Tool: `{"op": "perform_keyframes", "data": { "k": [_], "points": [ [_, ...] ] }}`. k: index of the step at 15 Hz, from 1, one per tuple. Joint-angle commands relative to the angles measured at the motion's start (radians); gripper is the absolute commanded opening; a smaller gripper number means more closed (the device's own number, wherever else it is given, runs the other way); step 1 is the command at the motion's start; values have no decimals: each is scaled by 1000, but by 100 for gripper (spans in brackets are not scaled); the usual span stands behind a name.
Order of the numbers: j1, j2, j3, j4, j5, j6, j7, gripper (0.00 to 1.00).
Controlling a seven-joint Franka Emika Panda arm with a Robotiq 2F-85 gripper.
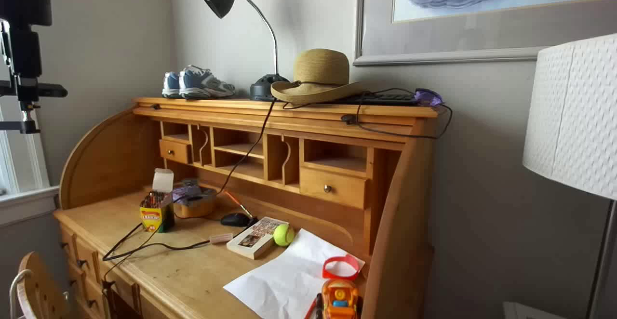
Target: Put the green ball in the right top compartment
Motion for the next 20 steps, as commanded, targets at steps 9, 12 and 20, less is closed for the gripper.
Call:
{"op": "perform_keyframes", "data": {
  "k": [9, 12, 20],
  "points": [
    [-4, 139, -7, -9, -101, 102, -116, 100],
    [-11, 234, -13, -8, -204, 154, -201, 100],
    [-48, 411, 4, 21, -198, 354, -127, 100]
  ]
}}
